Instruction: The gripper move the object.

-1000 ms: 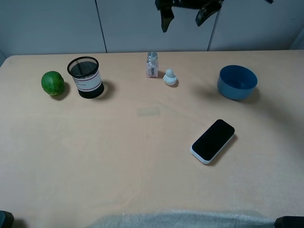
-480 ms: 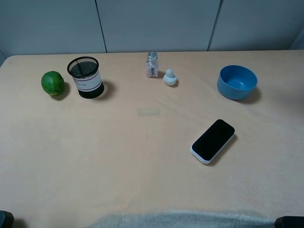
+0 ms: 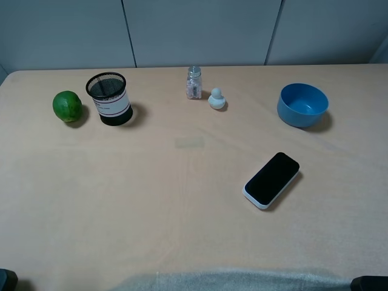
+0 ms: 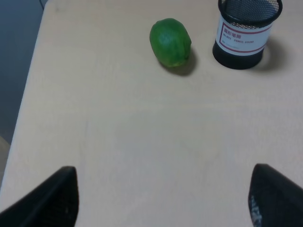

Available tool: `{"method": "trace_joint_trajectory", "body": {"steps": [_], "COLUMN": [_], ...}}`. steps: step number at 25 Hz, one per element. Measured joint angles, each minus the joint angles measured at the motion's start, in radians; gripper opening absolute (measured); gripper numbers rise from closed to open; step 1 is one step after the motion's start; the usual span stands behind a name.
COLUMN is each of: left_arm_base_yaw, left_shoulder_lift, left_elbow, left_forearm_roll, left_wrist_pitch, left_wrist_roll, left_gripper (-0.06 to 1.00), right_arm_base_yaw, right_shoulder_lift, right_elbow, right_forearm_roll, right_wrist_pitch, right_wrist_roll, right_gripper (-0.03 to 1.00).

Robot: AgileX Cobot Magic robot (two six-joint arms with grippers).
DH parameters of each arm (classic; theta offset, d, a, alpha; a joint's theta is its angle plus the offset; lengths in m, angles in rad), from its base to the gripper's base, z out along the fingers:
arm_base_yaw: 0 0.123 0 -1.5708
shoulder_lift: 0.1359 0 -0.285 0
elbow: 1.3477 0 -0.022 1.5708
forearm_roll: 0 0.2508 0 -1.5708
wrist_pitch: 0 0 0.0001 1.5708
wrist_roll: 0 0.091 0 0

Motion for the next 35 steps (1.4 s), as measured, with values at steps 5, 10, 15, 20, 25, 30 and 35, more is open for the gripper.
{"method": "trace_joint_trajectory", "body": {"steps": [5,10,15,20,25,30,35], "left_arm_base_yaw": [0.0,0.0,0.0,0.0,0.0,0.0,0.0], "left_shoulder_lift": [0.0,0.0,0.0,0.0,0.0,0.0,0.0], "left_elbow": [0.0,0.0,0.0,0.0,0.0,0.0,0.0], "left_forearm_roll": [0.0,0.0,0.0,0.0,0.0,0.0,0.0], "left_wrist_pitch": [0.0,0.0,0.0,0.0,0.0,0.0,0.0], "left_wrist_roll": [0.0,0.0,0.0,0.0,0.0,0.0,0.0], "left_gripper": [0.8,0.8,0.8,0.8,0.8,0.8,0.8], "right_arm_base_yaw": [-0.045,-0.046,-0.046,-0.046,-0.046,-0.046,-0.046], "right_shoulder_lift": [-0.241,-0.51,-0.746,-0.927,-1.047,-1.138,-1.228], "right_elbow": [0.256,0.481,0.626,0.717,0.791,0.804,0.806], "right_forearm_roll": [-0.007,-0.007,-0.016,-0.023,-0.023,-0.03,-0.042], "right_wrist_pitch": [-0.074,-0.144,-0.171,-0.171,-0.164,-0.16,-0.155], "right_wrist_roll": [-0.029,-0.047,-0.047,-0.047,-0.047,-0.047,-0.047], "right_gripper": [0.69,0.69,0.69,0.69,0.69,0.69,0.69]}}
